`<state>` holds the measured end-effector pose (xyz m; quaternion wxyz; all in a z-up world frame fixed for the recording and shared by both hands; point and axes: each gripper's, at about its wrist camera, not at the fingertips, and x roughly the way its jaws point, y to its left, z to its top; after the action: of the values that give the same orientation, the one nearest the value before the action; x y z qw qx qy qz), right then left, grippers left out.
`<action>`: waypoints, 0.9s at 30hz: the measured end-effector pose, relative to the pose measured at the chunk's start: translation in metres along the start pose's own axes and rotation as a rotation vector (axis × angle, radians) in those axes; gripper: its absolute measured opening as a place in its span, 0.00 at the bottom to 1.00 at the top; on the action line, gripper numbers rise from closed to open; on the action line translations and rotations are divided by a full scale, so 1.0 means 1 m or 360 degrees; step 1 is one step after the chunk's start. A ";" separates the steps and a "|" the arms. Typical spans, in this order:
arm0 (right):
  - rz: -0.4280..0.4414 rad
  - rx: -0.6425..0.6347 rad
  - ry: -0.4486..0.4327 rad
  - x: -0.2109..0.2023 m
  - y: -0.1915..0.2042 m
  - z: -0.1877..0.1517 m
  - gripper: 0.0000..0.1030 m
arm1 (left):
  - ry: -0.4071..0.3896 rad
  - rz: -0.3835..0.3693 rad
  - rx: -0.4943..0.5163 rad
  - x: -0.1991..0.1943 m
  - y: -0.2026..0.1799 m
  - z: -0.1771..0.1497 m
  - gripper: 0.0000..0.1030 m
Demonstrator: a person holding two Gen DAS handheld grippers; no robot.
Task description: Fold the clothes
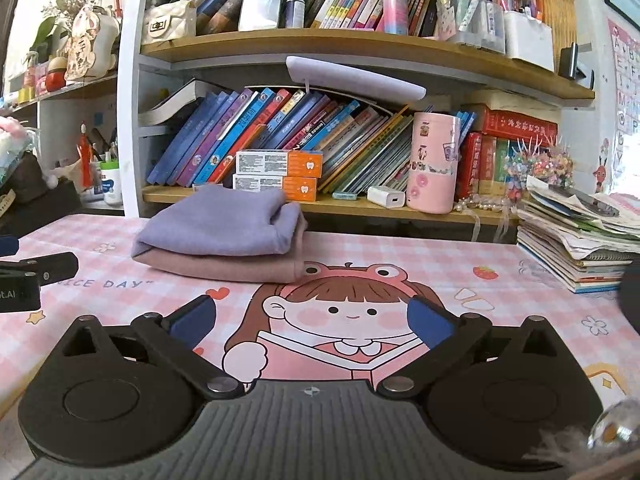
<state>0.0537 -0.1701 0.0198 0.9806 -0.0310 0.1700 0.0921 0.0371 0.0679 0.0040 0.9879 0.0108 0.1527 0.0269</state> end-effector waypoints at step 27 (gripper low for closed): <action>-0.0023 0.0003 0.0007 0.002 0.001 -0.008 1.00 | 0.0075 0.0019 0.0065 0.006 -0.008 -0.004 1.00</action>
<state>0.0529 -0.1690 0.0116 0.9809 -0.0315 0.1720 0.0849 0.0426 0.0602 -0.0016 0.9834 0.0314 0.1764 0.0298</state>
